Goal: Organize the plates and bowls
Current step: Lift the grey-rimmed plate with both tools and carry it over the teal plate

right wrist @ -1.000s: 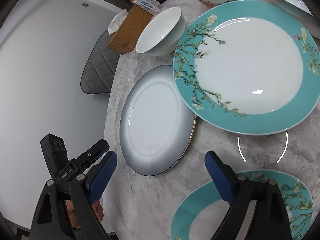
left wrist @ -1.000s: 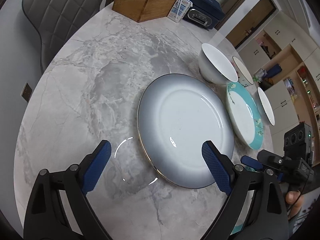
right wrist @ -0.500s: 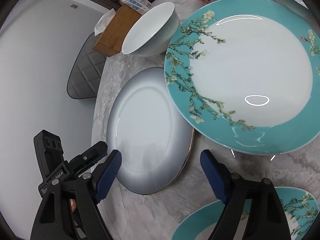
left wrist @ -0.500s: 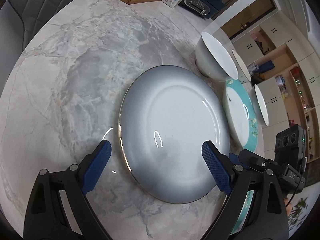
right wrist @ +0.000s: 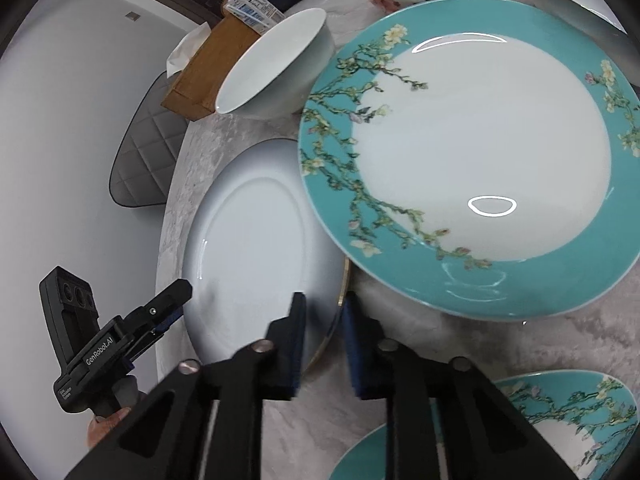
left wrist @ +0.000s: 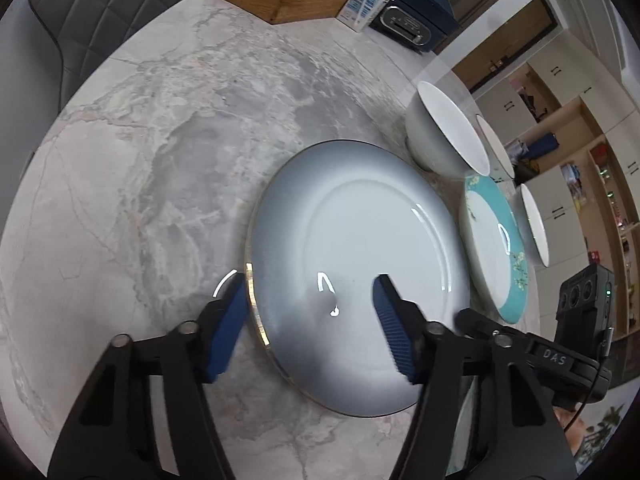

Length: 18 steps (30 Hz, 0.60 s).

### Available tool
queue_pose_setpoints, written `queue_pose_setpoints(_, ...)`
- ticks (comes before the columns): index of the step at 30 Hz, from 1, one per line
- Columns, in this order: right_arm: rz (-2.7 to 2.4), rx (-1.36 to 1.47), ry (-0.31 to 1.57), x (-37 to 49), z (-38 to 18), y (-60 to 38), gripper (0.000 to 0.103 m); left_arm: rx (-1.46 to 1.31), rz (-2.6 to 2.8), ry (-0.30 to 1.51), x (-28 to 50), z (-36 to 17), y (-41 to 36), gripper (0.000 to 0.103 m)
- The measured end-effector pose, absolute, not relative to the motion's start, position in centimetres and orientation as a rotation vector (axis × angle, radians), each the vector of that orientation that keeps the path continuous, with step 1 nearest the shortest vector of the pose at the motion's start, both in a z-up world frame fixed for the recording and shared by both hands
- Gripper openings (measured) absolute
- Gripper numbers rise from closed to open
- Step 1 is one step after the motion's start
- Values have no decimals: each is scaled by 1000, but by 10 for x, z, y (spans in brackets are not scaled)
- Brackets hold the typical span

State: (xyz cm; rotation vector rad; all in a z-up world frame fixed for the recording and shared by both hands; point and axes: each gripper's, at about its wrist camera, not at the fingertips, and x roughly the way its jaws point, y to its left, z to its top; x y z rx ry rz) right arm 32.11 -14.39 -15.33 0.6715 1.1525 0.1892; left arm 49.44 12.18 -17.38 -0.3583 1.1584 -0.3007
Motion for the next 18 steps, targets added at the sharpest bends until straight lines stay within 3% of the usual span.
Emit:
queue_pose_setpoints(3, 181, 655, 1143, 321, -152, -144, 17, -313, -269, 1150, 491, -174, 122, 35)
queue_pose_setpoints(9, 187, 643, 1130, 319, -152, -140, 17, -351, -254, 1141, 488, -177, 135, 21)
queue_pose_setpoints(18, 199, 642, 1116, 314, -151, -140, 17, -434, -278, 1154, 481, -181, 147, 16)
